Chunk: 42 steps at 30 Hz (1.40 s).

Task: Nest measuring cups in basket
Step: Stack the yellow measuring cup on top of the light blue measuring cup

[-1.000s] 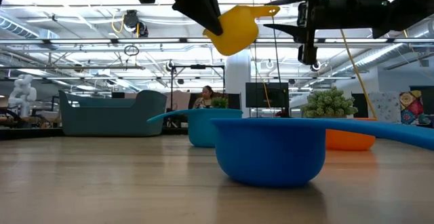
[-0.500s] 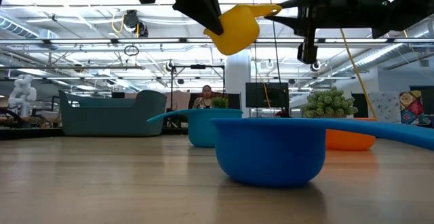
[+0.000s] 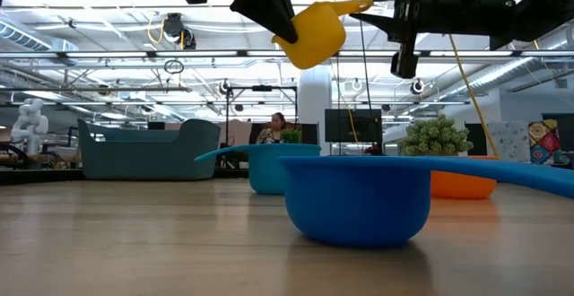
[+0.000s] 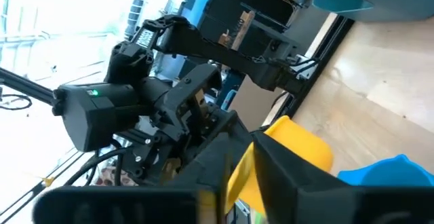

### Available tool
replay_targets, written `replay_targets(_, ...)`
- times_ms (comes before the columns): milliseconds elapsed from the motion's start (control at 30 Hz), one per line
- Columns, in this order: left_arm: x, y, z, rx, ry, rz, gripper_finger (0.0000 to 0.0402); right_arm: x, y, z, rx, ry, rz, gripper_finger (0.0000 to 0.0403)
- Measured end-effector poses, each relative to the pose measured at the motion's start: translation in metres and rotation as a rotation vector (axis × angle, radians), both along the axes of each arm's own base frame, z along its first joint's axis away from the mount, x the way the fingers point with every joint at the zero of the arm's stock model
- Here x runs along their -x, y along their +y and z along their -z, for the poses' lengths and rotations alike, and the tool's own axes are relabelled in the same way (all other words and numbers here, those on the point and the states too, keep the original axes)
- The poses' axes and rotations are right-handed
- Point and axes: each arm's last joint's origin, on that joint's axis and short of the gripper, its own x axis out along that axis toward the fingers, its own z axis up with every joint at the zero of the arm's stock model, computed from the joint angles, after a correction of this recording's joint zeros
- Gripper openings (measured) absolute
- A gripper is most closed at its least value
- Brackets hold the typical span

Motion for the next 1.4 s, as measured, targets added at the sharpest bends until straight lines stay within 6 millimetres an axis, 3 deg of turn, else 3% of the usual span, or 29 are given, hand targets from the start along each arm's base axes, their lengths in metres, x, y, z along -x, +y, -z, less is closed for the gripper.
replay_targets(200,0.0,0.001,0.0,0.0,0.007,-0.001,0.0008,0.0,0.0,-0.001,-0.064,-0.005,-0.013,0.0154)
replay_targets(333,0.0,0.001,0.0,-0.007,0.006,-0.005,0.0006,0.0,0.003,0.0,-0.095,0.003,-0.039,0.0185)
replay_targets(867,0.0,0.001,0.0,-0.015,0.006,-0.001,0.0008,-0.001,0.004,0.002,-0.116,0.032,-0.031,0.0198)
replay_targets(1100,-0.001,0.001,0.0,-0.011,-0.008,0.0,0.0011,-0.002,0.005,0.007,-0.093,0.059,-0.047,0.0152)
replay_targets(1400,0.0,-0.002,0.0,0.0,-0.004,-0.003,0.001,-0.013,0.01,0.015,-0.042,0.019,-0.104,0.0015)
